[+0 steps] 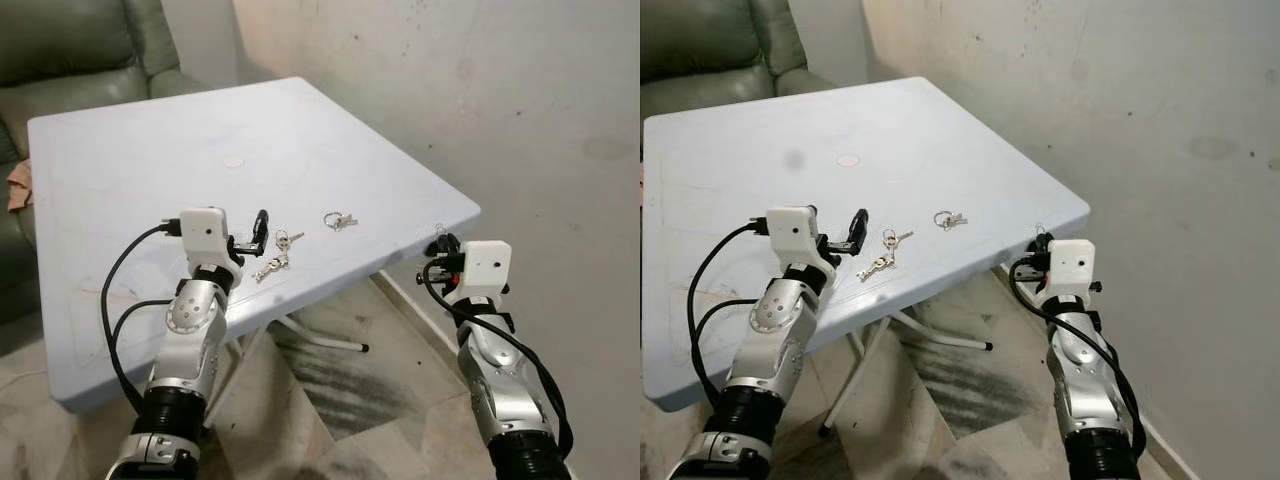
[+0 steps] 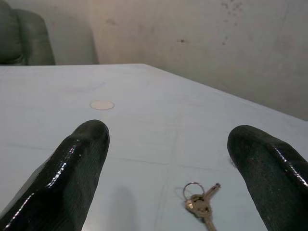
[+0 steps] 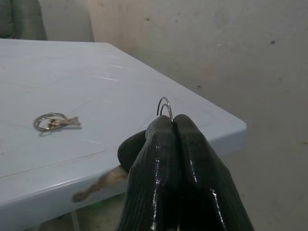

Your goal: Hang keys on a hook

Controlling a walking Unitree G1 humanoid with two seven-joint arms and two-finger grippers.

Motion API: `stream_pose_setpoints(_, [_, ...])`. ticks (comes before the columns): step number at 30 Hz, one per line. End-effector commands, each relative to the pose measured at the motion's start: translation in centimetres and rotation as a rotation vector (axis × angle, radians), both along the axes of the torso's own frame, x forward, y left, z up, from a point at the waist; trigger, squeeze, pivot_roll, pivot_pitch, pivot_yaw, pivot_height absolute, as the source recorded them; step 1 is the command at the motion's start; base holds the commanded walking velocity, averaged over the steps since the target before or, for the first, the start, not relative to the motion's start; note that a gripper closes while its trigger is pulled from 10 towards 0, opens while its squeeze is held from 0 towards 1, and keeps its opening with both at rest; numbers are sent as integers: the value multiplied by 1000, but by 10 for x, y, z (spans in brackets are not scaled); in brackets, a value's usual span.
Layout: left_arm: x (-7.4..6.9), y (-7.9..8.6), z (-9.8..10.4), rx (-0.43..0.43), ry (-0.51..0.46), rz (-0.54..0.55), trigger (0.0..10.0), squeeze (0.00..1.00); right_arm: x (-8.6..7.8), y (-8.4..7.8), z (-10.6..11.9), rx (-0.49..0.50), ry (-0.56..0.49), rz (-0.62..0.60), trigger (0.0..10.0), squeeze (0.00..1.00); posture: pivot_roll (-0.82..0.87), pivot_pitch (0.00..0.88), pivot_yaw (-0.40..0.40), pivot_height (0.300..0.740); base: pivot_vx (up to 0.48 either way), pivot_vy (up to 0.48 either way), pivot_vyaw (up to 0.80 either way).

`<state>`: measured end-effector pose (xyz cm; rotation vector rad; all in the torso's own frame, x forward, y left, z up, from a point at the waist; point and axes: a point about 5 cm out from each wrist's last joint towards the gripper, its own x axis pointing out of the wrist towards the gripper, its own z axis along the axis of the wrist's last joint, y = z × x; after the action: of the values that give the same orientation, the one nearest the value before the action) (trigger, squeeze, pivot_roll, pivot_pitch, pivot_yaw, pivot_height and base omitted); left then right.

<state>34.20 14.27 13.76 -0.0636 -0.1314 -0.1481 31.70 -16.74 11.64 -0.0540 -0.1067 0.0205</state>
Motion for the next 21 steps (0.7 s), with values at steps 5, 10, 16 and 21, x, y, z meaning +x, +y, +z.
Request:
stream_pose_setpoints(5, [0, -2, 2, -51, -6, -7, 10000, 0, 0, 0, 4, -1, -13, -2, 10000, 0, 17, 2, -10, 740, 0, -189, -606])
stream_pose_setpoints(10, [1, -1, -2, -17, 24, 10, 10000, 0, -1, 0, 3, -2, -10, 0, 10000, 0, 18, 0, -11, 740, 0, 0, -606])
stream_pose_setpoints(16, [1, -1, -3, -26, 33, 17, 10000, 0, -2, 0, 2, -4, -5, 3, 10000, 0, 20, 0, -12, 740, 0, 0, -606])
stream_pose_setpoints(21, [1, 0, -3, -26, 33, 20, 10000, 0, -2, 0, 2, -5, -2, 5, 10000, 0, 22, 0, -14, 740, 0, 0, -606])
